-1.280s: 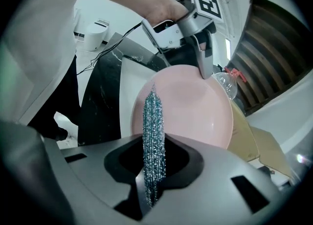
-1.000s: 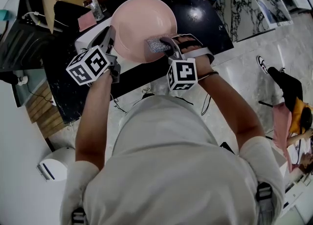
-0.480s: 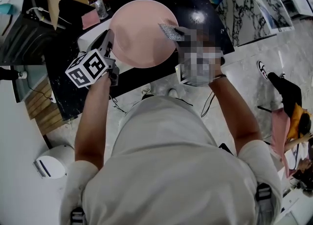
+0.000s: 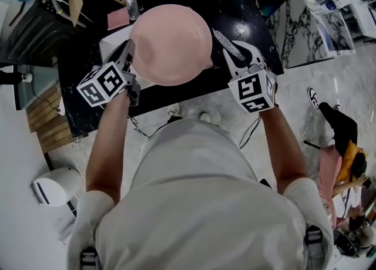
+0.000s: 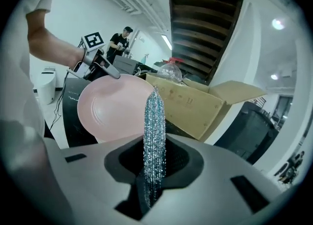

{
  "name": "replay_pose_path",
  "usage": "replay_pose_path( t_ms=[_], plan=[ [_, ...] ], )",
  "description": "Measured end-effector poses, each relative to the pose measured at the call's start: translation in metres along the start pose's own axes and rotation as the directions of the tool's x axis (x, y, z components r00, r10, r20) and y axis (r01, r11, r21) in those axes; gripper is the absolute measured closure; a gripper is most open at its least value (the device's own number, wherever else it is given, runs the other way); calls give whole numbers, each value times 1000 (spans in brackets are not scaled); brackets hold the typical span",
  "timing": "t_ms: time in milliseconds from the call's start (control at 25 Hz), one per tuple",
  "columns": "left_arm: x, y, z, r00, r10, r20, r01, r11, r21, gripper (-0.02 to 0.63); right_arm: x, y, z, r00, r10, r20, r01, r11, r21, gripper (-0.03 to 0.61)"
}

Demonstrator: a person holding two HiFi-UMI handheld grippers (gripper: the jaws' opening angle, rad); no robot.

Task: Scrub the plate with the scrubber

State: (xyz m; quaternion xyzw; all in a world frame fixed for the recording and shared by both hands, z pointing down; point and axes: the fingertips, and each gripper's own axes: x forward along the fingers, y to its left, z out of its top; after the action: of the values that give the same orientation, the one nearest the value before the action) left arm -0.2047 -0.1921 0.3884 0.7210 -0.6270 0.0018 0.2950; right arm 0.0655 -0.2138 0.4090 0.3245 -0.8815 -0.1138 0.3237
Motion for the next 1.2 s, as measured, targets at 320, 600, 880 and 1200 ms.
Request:
replay_pose_path(
  t_ms=[320,600,880,1200],
  plan=[
    [-17,33,-3,999,51,6,-50,997,-56,588,-5,9,3,998,54,35,-58,989,139,503],
    [-24,69,-12,995,97,-11,-98,991,-95,588,3,21,11,996,84,36,-88,981,170,502],
    [-15,96,-40,992,104,-72,-115,981,-157,586,10,38,21,993,112,38,-117,980,162,502],
    [4,116,-56,988,96,-118,-120,969,-216,586,16,44,26,993,115,27,-117,979,166,502]
  ],
)
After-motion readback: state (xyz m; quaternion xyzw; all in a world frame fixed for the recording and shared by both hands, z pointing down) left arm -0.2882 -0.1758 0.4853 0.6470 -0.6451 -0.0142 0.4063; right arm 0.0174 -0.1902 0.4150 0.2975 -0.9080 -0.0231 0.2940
